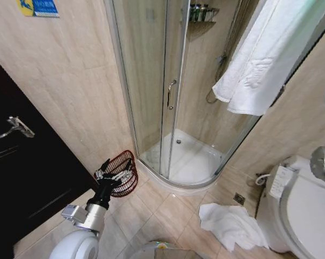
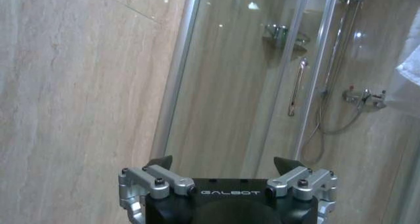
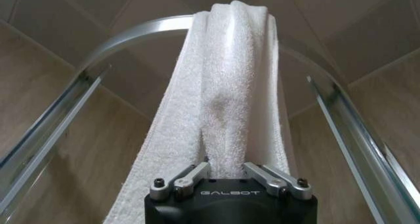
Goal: Discard the used towel into the hamper.
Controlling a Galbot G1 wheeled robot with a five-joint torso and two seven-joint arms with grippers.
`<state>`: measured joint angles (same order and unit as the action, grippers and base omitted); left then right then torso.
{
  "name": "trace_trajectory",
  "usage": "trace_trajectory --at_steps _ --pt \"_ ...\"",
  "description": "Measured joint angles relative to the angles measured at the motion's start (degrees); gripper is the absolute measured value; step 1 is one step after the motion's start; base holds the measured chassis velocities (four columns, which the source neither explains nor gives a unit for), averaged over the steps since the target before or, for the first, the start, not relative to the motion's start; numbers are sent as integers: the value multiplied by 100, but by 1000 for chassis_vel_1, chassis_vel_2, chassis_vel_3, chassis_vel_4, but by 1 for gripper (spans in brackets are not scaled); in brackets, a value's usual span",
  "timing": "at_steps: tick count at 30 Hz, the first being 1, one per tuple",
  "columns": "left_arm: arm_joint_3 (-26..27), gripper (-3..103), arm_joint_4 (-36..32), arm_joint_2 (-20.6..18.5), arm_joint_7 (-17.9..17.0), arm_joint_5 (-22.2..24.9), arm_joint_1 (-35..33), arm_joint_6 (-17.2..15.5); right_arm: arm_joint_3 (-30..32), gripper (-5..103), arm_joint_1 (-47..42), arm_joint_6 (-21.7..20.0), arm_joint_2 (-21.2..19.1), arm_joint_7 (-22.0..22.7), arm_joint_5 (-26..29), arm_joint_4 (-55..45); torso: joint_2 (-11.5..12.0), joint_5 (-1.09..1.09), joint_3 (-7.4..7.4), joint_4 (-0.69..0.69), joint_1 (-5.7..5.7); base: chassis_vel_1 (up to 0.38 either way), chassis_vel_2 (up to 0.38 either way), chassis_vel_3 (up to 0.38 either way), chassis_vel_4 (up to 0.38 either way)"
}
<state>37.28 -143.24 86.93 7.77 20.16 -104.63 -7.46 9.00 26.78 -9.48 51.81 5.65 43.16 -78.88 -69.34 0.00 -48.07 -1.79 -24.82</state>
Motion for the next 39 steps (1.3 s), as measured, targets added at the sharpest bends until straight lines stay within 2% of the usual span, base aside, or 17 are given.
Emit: trace_trajectory --at_steps 9,23,35,39 --pt "0 100 0 0 0 0 0 0 30 7 -79 -25 -75 -34 100 -91 1 -1 1 0 1 0 0 0 0" --pt "0 100 0 0 0 0 0 0 312 7 -872 -67 -439 -67 377 -815 1 0 1 1 1 0 0 0 0" --pt "0 100 0 0 0 0 0 0 407 7 -1059 -64 -566 -149 431 -919 2 -1 2 0 1 0 0 0 0" --pt "0 100 0 0 0 0 0 0 544 7 -1424 -72 -706 -209 554 -1210 2 0 2 0 1 0 0 0 0"
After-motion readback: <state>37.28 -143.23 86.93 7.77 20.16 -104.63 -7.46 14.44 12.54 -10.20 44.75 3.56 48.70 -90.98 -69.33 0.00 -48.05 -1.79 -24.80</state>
